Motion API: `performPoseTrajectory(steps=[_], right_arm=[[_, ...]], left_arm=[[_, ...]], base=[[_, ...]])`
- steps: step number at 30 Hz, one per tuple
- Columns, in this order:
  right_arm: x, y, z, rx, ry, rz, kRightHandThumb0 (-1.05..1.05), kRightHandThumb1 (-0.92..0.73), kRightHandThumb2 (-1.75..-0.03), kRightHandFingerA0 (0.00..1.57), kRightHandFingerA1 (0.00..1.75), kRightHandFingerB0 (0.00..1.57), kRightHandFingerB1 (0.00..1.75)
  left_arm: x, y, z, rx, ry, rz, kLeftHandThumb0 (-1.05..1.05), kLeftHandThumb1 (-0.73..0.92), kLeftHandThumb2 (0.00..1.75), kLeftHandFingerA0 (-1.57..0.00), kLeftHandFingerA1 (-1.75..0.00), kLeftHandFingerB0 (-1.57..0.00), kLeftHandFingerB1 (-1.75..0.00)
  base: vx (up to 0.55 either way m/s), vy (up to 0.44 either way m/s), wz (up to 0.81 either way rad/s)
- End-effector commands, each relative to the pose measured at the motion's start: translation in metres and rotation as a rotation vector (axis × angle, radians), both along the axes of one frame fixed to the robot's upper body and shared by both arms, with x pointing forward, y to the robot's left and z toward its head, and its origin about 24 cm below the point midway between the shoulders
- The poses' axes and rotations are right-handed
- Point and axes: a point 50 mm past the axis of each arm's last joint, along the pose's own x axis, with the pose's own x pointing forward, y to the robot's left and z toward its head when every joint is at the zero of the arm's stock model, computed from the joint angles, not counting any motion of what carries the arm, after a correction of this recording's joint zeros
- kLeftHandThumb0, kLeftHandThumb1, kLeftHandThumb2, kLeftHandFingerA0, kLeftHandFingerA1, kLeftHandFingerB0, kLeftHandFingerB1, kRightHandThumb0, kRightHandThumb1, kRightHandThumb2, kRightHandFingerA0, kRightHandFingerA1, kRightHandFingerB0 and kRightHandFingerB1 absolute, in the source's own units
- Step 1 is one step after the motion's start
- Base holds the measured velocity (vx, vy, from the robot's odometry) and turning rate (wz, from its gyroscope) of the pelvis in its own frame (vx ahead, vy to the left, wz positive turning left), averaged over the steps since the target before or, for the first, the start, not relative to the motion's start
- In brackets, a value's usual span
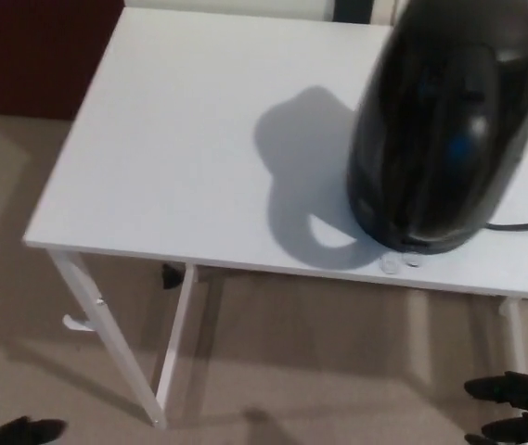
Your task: The robot walk towards a table in front and click the button on the base of the boilling pot using its left middle finger
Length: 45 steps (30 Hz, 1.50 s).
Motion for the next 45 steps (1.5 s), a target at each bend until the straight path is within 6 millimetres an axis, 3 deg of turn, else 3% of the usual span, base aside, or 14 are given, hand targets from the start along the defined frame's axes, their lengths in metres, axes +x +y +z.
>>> performPoseTrajectory(steps=[1, 4, 5, 9, 14, 15, 16, 19, 20, 21, 26, 42, 43, 45], right_arm=[[0.004, -0.006, 0.004, -0.031, 0.01, 0.011, -0.44, -0.4, -0.81, 0.7, 0.61, 0.54, 0.54], [0.004, -0.005, 0.004, -0.031, 0.01, 0.011, -0.44, -0.4, -0.81, 0.7, 0.61, 0.54, 0.54], [0.005, -0.006, 0.005, -0.039, 0.009, 0.008, -0.46, -0.47, -0.56, 0.73, 0.43, 0.64, 0.4], [0.006, -0.006, 0.006, -0.033, 0.001, -0.003, -0.46, -0.46, -0.56, 0.72, 0.43, 0.65, 0.41], [0.002, -0.01, 0.006, -0.025, 0.007, -0.011, -0.44, -0.47, -0.56, 0.73, 0.43, 0.65, 0.41], [0.001, -0.01, 0.006, -0.029, 0.009, -0.006, -0.45, -0.47, -0.56, 0.73, 0.43, 0.64, 0.4], [0.0, -0.01, 0.006, -0.035, 0.014, 0.001, -0.42, -0.4, -0.82, 0.69, 0.61, 0.52, 0.53], [-0.003, -0.01, 0.004, -0.028, 0.017, 0.0, -0.42, -0.4, -0.81, 0.69, 0.61, 0.52, 0.53], [-0.004, -0.009, 0.004, -0.029, 0.019, -0.001, -0.45, -0.48, -0.56, 0.73, 0.42, 0.65, 0.4], [-0.005, -0.009, 0.003, -0.028, 0.022, 0.0, -0.42, -0.4, -0.82, 0.68, 0.61, 0.53, 0.54], [-0.006, -0.008, 0.002, -0.024, 0.021, 0.004, -0.44, -0.42, -0.82, 0.71, 0.62, 0.54, 0.54], [0.003, -0.007, 0.004, -0.027, 0.019, 0.0, -0.42, -0.41, -0.82, 0.72, 0.62, 0.56, 0.54], [0.004, -0.007, 0.005, -0.03, 0.02, 0.001, -0.44, -0.48, -0.56, 0.78, 0.44, 0.68, 0.41], [0.007, -0.007, 0.006, -0.042, 0.014, 0.008, -0.45, -0.48, -0.57, 0.79, 0.45, 0.68, 0.42]], left_arm=[[0.005, -0.061, 0.031, 0.098, -0.217, -0.532, -0.64, 0.73, 0.62, -0.32, -0.32, -0.26, -0.3], [0.004, -0.062, 0.032, 0.104, -0.219, -0.534, -0.64, 0.73, 0.62, -0.32, -0.32, -0.26, -0.3], [0.008, -0.073, 0.035, 0.105, -0.237, -0.59, -0.62, 0.7, 0.62, -0.31, -0.31, -0.25, -0.29], [0.018, -0.087, 0.043, 0.1, -0.265, -0.644, -0.58, 0.71, 0.61, -0.3, -0.31, -0.25, -0.29], [0.023, -0.07, 0.032, 0.052, -0.243, -0.445, -0.58, 0.65, 0.6, -0.39, -0.35, -0.32, -0.31], [0.022, -0.063, 0.029, 0.037, -0.245, -0.396, -0.62, 0.54, 0.81, -0.35, -0.47, -0.27, -0.43], [0.022, -0.056, 0.027, 0.023, -0.235, -0.34, -0.62, 0.53, 0.81, -0.36, -0.47, -0.27, -0.43], [0.023, -0.044, 0.026, -0.003, -0.232, -0.278, -0.61, 0.53, 0.8, -0.37, -0.47, -0.28, -0.43], [0.023, -0.039, 0.026, -0.012, -0.231, -0.255, -0.61, 0.53, 0.8, -0.36, -0.47, -0.28, -0.43], [0.024, -0.034, 0.026, -0.014, -0.22, -0.229, -0.61, 0.53, 0.8, -0.36, -0.47, -0.27, -0.43], [0.024, -0.022, 0.023, -0.024, -0.211, -0.143, -0.61, 0.53, 0.8, -0.38, -0.46, -0.29, -0.43], [0.022, -0.042, 0.027, -0.03, -0.262, -0.249, -0.59, 0.52, 0.78, -0.39, -0.47, -0.3, -0.44], [0.023, -0.044, 0.028, -0.012, -0.274, -0.271, -0.6, 0.52, 0.79, -0.4, -0.48, -0.3, -0.43], [0.025, -0.047, 0.031, 0.029, -0.302, -0.314, -0.61, 0.53, 0.8, -0.39, -0.47, -0.29, -0.43]], base=[[-0.03, -0.358, 0.09], [-0.03, -0.37, 0.21], [0.02, -0.257, -0.12], [0.01, -0.095, -0.01], [0.0, 0.036, -0.02], [0.01, 0.148, -0.06], [0.04, 0.193, -0.04], [0.04, 0.224, -0.11], [0.04, 0.205, -0.04], [0.03, 0.19, 0.18], [0.0, -0.024, 0.08], [0.01, -0.021, 0.0], [0.0, 0.0, 0.0], [0.0, 0.0, 0.0]])
